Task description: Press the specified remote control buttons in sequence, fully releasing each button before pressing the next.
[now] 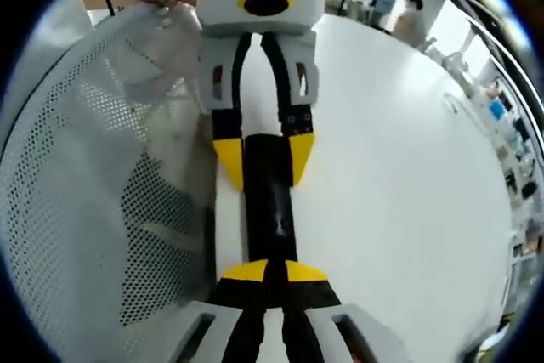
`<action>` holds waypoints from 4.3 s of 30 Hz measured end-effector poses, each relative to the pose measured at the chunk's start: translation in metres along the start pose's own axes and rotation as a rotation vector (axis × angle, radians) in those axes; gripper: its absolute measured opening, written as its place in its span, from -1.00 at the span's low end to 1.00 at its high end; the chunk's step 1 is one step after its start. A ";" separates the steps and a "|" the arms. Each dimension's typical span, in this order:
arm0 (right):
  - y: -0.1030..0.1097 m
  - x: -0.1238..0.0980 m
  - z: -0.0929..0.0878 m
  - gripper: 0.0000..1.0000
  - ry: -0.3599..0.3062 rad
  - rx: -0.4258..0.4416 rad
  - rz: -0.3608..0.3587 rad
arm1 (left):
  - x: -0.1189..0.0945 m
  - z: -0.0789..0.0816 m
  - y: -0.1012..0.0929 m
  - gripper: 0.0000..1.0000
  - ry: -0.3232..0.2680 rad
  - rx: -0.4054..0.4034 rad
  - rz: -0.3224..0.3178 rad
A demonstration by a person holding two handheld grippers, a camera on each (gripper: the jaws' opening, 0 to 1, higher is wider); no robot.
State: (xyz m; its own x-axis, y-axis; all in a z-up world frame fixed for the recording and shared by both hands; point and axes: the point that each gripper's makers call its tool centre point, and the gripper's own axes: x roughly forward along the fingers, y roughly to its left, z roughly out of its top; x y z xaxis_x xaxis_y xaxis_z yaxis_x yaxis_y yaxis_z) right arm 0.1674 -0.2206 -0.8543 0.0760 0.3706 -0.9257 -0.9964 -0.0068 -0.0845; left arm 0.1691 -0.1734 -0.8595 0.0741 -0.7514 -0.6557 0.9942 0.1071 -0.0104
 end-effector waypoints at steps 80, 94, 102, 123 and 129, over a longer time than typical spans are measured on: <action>0.000 -0.001 0.005 -0.86 -0.186 0.149 -0.019 | 0.000 0.000 -0.002 -0.49 -0.004 0.005 -0.009; 0.002 0.001 0.012 -0.89 -0.194 0.045 -0.032 | 0.000 0.001 -0.001 -0.49 -0.008 0.001 -0.007; 0.000 0.002 0.012 -0.85 -0.133 0.013 0.049 | 0.000 0.001 -0.001 -0.49 -0.005 0.004 -0.007; 0.001 0.005 0.009 -0.84 0.053 -0.053 0.105 | 0.001 0.001 -0.001 -0.49 -0.005 0.004 -0.008; 0.000 0.003 0.011 -0.85 -0.125 0.068 0.060 | 0.000 0.001 -0.002 -0.49 -0.006 0.002 -0.007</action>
State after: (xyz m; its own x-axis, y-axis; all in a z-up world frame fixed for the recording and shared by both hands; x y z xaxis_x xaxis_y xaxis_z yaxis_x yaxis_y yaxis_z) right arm 0.1674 -0.2093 -0.8527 0.0155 0.4844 -0.8747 -0.9996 0.0295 -0.0013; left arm 0.1677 -0.1744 -0.8594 0.0680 -0.7562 -0.6508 0.9949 0.1005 -0.0128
